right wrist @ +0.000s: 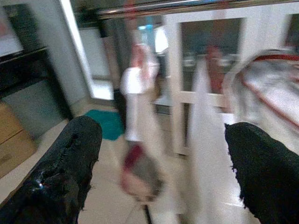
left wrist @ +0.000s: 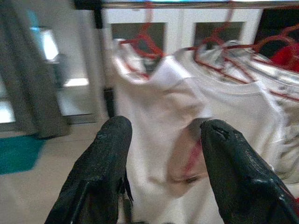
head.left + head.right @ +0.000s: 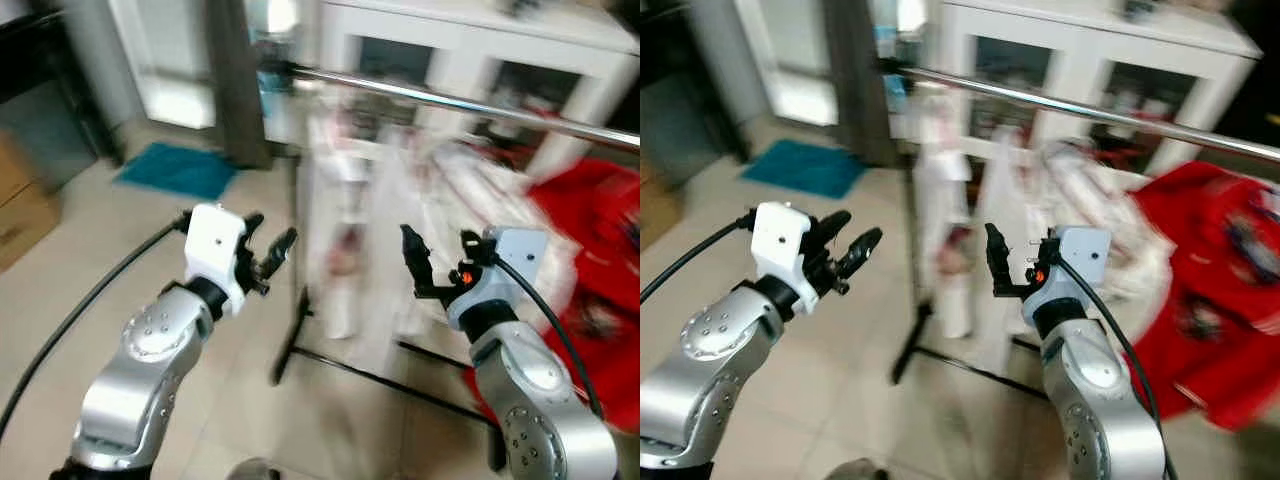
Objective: Hang hanger
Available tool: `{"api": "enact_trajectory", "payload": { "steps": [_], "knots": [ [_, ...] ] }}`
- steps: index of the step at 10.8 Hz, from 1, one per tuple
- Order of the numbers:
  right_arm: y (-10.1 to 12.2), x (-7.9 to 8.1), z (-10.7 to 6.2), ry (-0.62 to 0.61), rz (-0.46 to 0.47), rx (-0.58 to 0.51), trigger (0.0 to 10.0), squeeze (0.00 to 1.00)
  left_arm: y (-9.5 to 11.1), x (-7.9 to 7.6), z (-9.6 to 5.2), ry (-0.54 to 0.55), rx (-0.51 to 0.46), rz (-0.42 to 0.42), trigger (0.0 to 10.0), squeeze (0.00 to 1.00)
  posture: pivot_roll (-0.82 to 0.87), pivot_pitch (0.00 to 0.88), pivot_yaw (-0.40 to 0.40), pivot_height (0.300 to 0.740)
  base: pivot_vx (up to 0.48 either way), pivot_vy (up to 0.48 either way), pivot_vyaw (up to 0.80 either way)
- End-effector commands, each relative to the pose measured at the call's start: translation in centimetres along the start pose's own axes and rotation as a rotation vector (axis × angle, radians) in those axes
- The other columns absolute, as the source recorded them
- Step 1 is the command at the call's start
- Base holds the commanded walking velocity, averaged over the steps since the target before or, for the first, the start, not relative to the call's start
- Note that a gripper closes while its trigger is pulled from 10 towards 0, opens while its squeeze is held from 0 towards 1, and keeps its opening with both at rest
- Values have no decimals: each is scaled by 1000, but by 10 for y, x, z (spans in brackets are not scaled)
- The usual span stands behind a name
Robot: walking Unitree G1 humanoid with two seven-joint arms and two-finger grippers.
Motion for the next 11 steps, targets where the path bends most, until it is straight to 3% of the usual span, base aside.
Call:
{"api": "enact_trajectory", "payload": {
  "steps": [1, 3, 7, 9, 11],
  "knots": [
    [1, -2, 1, -4, -12, -8, 10000, 1000, 3, -4, 3, -8, -15, 4, 10000, 137, 52, 53, -8, 740, 0, 0, 800],
    [3, -5, 4, -24, -19, -22, 10000, 1000, 5, -1, 2, 6, -14, 4, 10000, 435, 57, 55, -14, 740, 244, 0, 400],
    [5, -11, 4, -72, -36, -27, 10000, 992, 6, 0, 4, 3, -18, 19, 10000, 400, 51, 57, -9, 740, 275, 0, 0],
    [4, -12, 6, -80, -28, -23, 10000, 0, 7, 0, 4, 3, -21, 17, 10000, 392, 57, 56, -12, 740, 317, 0, -400],
    [7, -8, 8, -60, -37, -39, 10000, 0, 7, 0, 2, 1, -19, 20, 10000, 396, 61, 57, -13, 740, 321, 0, 0]
  ]
}}
Point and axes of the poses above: a point about 5 cm out from each wrist's last joint towards the gripper, its own z axis pointing out of the wrist towards the gripper, its own y axis along the axis of the wrist's last joint, x = y × z, the point moved 2 cm from there along z, pointing out of the wrist towards the gripper, and after that the axes turned 2 degrees about -z, right-handed, at the moved point
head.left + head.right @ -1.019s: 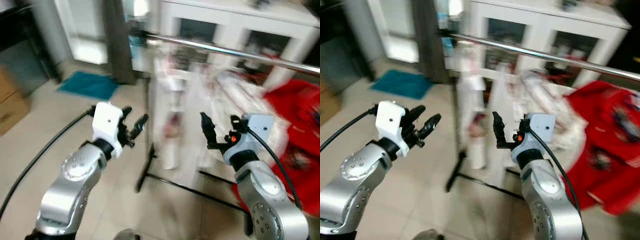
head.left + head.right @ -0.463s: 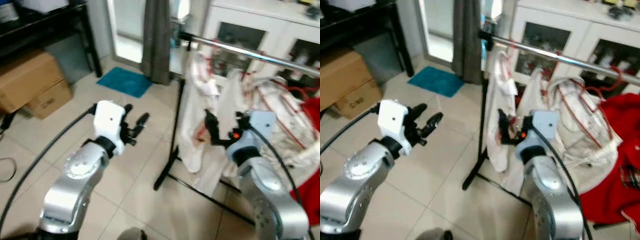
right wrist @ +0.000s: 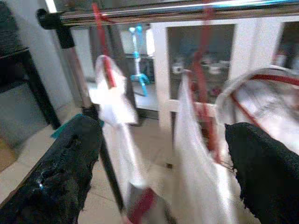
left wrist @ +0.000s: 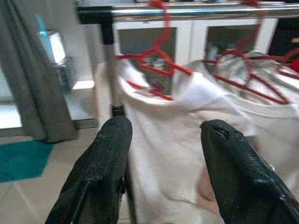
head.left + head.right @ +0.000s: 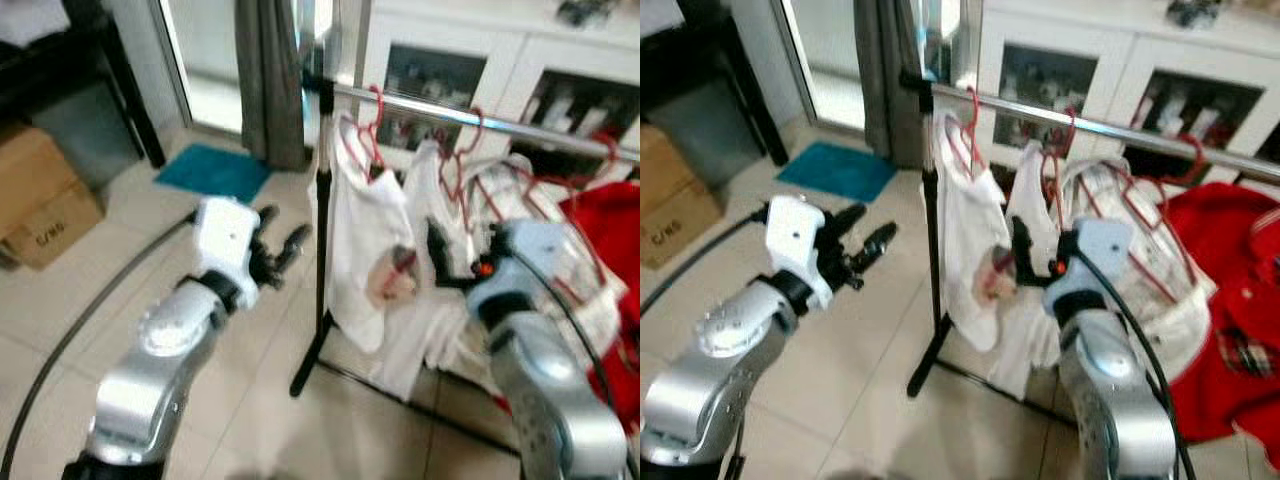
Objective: Hang hanger
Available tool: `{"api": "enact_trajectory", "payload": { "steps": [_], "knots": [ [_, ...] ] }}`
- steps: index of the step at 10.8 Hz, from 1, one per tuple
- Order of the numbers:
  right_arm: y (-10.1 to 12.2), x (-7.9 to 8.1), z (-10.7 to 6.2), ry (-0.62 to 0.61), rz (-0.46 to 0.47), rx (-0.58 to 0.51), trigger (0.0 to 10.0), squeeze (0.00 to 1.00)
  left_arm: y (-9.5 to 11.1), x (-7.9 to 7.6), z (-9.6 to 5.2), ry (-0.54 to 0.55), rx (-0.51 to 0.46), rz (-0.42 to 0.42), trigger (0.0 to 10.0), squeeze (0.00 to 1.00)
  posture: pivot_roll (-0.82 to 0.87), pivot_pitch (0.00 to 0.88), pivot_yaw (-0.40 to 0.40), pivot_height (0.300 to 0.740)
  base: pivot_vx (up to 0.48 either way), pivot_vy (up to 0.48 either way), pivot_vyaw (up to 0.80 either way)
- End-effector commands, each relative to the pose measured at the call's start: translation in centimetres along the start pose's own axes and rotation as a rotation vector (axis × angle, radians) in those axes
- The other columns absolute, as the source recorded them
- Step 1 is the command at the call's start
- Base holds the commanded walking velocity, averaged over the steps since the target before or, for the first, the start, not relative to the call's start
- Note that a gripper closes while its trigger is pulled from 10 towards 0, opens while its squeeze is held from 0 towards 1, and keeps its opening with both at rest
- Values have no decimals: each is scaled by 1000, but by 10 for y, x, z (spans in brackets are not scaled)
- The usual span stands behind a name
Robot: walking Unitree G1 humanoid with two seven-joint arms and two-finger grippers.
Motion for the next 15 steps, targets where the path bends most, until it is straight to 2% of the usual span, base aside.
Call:
{"api": "enact_trajectory", "payload": {
  "steps": [1, 3, 4, 5, 6, 7, 9, 10, 12, 13, 15],
  "knots": [
    [4, 12, 3, 53, -8, -20, 10000, 0, 0, 8, -4, 27, 8, 20, 10000, 392, 63, 57, -12, 740, 322, 0, 0],
    [8, 16, 4, 62, -44, -38, 10000, 0, 0, 6, -4, 8, 10, 28, 10000, 396, 64, 57, -10, 740, 319, 0, 400],
    [12, 11, 4, 22, -2, -54, 10000, 0, 1, 5, -4, -6, 10, 32, 10000, 388, 65, 57, -8, 740, 319, 0, 0],
    [16, 10, 5, 16, -4, -66, 10000, 0, 0, 3, -4, -27, 11, 30, 10000, 376, 64, 57, -8, 740, 296, 0, 0],
    [23, 8, 8, 21, 6, -58, 10000, 0, -2, -5, -7, -116, 29, 48, 10000, 349, 65, 56, -8, 740, 0, 0, 0],
    [25, 9, 11, 34, 9, -49, 10000, 0, -3, -8, -8, -158, 38, 66, 10000, 337, 66, 56, -8, 740, 0, 0, 0],
    [34, 13, 32, 99, 2, -3, 10000, 0, -4, -16, -14, -290, 63, 73, 10000, 318, 71, 53, -14, 740, 0, 0, 0],
    [33, 6, 53, 66, -20, 72, 10000, 0, -9, -19, -20, -356, 112, 86, 10000, 306, 75, 54, -21, 740, 0, 0, 0],
    [37, 4, 83, 67, -30, 129, 10000, 0, -9, -22, -24, -410, 141, 97, 10000, 302, 83, 50, -31, 740, 0, 0, 0],
    [38, 7, 94, 128, -20, 154, 10000, 0, -9, -22, -24, -417, 138, 92, 10000, 302, 84, 49, -31, 740, 0, 0, 0],
    [45, 7, 111, 174, -15, 157, 10000, 0, -9, -22, -24, -425, 141, 92, 10000, 302, 85, 46, -36, 740, 0, 0, 0]
  ]
}}
Point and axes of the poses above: a point about 5 cm out from each wrist's last joint towards the gripper, its own z axis pointing out of the wrist towards the gripper, its own y axis along the axis of the wrist's last joint, x = y × z, the point moved 2 cm from there along z, pointing out of the wrist towards the gripper, and after that the axes turned 2 degrees about -z, right-handed, at the moved point
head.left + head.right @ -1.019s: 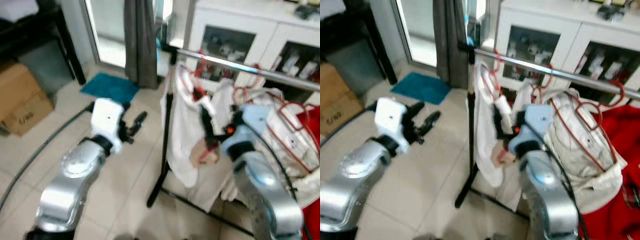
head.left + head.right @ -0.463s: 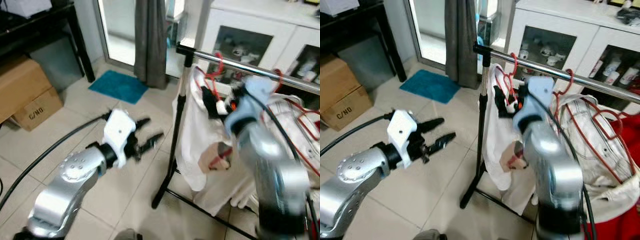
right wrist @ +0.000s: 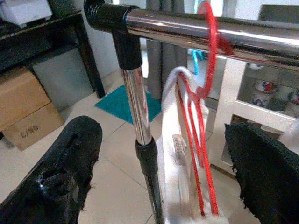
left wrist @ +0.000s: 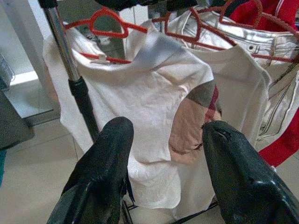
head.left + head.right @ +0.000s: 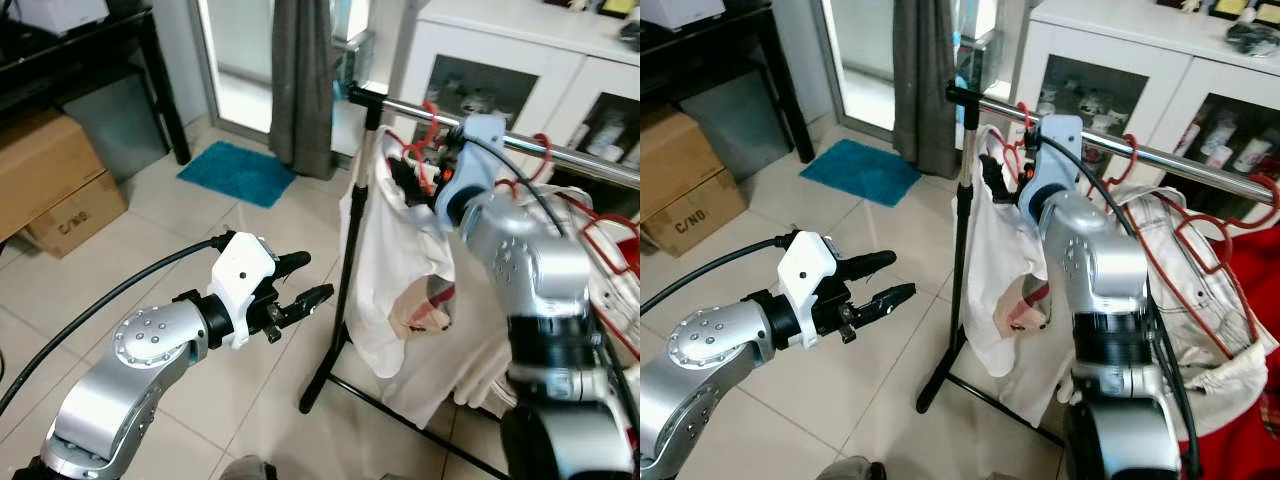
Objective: Hang hanger
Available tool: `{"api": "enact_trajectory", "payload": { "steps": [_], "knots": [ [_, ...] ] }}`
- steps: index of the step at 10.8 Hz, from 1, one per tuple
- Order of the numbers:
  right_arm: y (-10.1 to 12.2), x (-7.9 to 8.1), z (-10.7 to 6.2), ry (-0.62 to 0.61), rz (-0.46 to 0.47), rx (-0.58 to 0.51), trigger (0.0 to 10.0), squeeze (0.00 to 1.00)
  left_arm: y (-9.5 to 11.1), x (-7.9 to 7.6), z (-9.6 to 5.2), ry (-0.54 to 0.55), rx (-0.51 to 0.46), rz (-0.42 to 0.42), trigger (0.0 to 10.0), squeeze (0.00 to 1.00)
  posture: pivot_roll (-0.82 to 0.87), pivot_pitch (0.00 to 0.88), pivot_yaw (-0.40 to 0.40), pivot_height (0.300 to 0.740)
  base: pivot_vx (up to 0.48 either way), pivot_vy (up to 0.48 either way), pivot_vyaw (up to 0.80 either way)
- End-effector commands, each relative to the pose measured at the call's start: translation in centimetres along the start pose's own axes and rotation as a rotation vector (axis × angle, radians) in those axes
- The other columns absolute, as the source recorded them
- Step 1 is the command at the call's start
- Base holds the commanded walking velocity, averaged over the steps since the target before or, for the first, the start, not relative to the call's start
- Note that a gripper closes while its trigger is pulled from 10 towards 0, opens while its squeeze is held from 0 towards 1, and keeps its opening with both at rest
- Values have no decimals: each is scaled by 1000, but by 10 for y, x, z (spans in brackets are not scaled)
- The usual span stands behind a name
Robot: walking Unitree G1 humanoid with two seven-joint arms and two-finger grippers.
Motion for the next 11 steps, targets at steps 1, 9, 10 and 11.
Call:
{"api": "enact_trajectory", "payload": {
  "steps": [1, 9, 10, 11],
  "knots": [
    [1, -4, 8, 13, -59, 25, 10000, 0, 3, -4, 1, -28, -4, 6, 10000, 302, 86, 44, -41, 740, 0, 0, 0],
    [-6, -24, 38, -42, -38, 106, 0, 0, 3, -3, 0, -45, 0, 7, 10000, 302, 92, 37, -33, 740, 0, 0, 0],
    [-6, -25, 39, -38, -33, 104, 0, 0, 3, -3, 0, -48, 0, 10, 10000, 302, 92, 38, -31, 740, 0, 0, 0],
    [-6, -26, 40, -33, -33, 101, 0, 0, 3, -3, 0, -49, 0, 13, 10000, 302, 92, 39, -31, 740, 0, 0, 0]
  ]
}}
Point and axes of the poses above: a point about 5 cm out from each wrist's last joint towards the gripper, its own z axis pointing out of the wrist towards the gripper, its own y axis along the axis of the wrist's last joint, x = y × z, the point moved 2 cm from there along z, pointing out of the wrist towards the gripper, and after that the axes turned 2 degrees about -z, right-handed, at the moved point
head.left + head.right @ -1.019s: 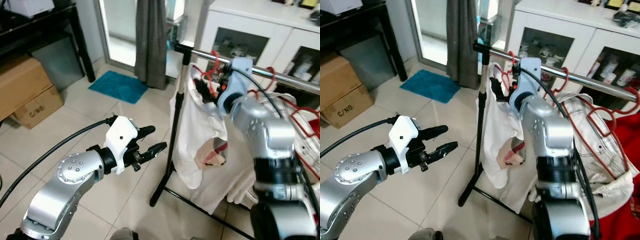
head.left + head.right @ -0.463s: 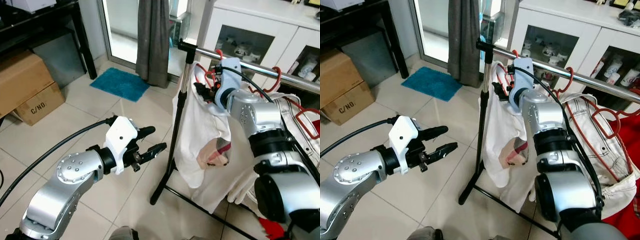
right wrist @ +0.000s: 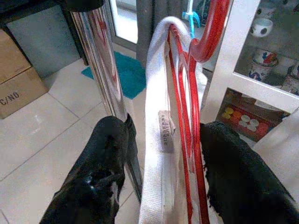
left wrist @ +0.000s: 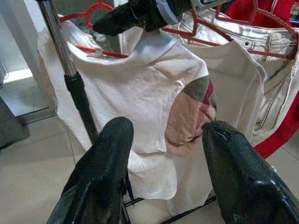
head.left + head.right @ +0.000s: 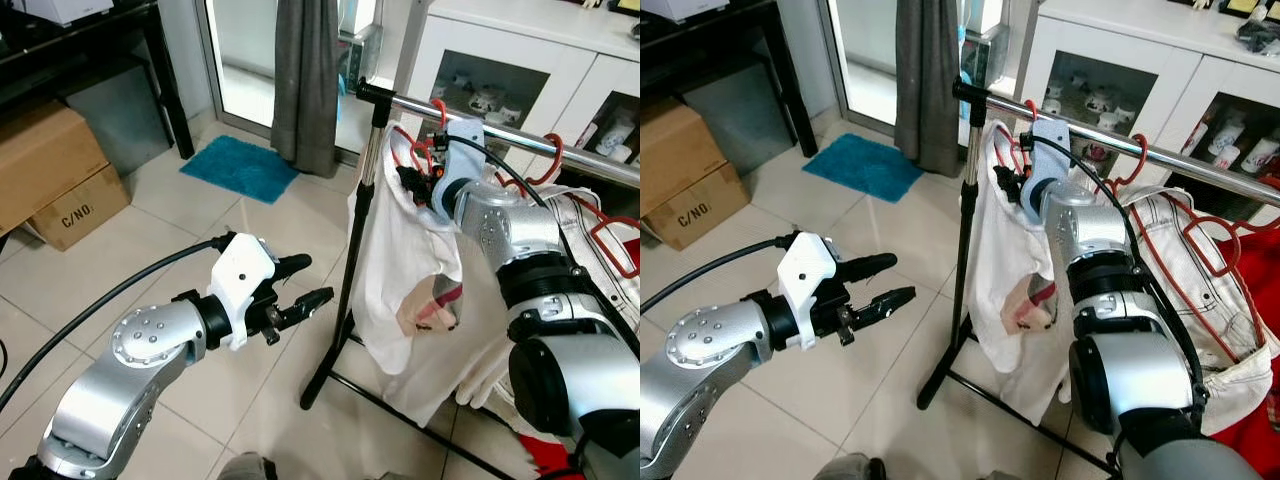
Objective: Hang hanger
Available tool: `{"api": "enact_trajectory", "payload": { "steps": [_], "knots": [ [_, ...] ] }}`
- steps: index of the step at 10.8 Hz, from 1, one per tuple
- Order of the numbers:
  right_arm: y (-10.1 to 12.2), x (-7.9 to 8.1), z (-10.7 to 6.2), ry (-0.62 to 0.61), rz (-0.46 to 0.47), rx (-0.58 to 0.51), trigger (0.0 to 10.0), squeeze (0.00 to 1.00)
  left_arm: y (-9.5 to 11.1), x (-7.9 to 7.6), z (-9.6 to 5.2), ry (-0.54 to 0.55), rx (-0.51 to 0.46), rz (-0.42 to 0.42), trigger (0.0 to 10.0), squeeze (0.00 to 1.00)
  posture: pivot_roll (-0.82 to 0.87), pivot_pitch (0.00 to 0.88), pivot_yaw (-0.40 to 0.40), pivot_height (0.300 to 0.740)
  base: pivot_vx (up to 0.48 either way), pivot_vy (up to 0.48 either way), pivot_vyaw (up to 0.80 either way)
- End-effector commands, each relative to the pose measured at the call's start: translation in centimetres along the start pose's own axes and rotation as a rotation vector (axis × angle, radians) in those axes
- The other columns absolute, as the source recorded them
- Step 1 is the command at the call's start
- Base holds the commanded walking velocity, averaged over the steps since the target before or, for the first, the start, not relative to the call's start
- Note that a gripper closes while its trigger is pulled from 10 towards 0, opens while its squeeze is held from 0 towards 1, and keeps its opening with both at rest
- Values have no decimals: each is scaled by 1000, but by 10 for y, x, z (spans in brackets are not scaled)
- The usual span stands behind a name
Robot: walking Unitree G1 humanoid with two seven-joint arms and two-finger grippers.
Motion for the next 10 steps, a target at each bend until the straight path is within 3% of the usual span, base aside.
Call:
{"api": "enact_trajectory", "payload": {
  "steps": [1, 10],
  "knots": [
    [13, -4, -2, 1, 2, -40, 0, 0, 3, -2, 1, -19, -7, 9, 10000, 306, 91, 39, -32, 740, 0, 0, 0],
    [11, -4, 0, 17, -3, -45, 0, 0, 3, -2, 7, -14, -13, 16, 10000, 306, 84, 28, -33, 740, 0, 0, 0]
  ]
}}
Point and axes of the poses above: a point about 5 cm out from each wrist's last joint towards the gripper, its own z axis pointing out of the wrist towards the gripper, its own y axis along the axis of the wrist's last joint, x = y × z, the point moved 2 cm from there along z, pointing out of the wrist towards the gripper, and after that the axes turned 2 degrees about -z, right-handed, at the moved point
